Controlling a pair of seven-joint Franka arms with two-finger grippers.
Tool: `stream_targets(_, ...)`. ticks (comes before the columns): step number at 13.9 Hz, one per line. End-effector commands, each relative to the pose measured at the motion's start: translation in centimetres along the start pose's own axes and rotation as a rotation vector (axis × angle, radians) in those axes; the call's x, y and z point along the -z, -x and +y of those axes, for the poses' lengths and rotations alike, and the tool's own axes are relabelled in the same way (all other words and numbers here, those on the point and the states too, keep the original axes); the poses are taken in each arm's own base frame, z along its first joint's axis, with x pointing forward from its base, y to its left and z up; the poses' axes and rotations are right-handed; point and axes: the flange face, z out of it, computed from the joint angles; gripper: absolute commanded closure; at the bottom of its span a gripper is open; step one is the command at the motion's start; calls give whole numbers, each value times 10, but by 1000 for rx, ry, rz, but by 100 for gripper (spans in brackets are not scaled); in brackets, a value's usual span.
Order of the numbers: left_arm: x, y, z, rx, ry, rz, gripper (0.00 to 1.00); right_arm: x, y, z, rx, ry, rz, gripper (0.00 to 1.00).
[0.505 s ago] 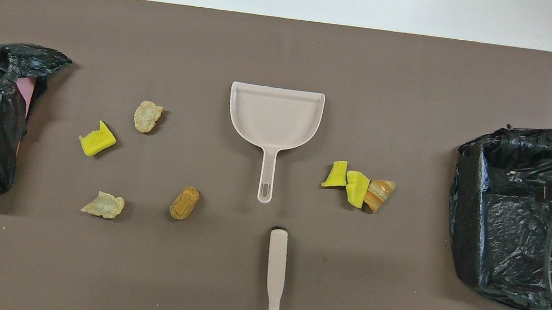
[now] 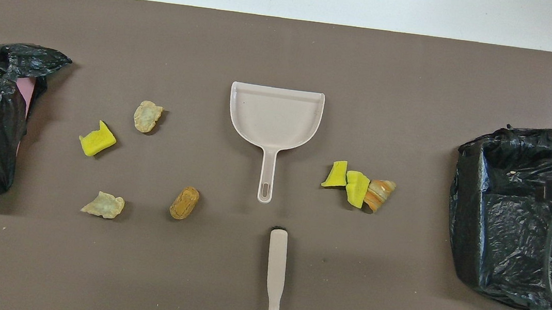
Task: Sweep and dump trash in bin
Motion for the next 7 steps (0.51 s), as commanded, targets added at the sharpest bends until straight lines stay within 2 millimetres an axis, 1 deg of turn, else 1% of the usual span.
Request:
stream_targets(1,-1,7,-2,-13,0,-14,0,2,5,4,17,2,8,0)
stream_targets(6,-4,12,-3,-13,2,-22,0,1,5,2,17,2,6,0)
stream_targets(7,-4,14,-3,-13,2,-25,0,0,5,-1,24,3,3,0)
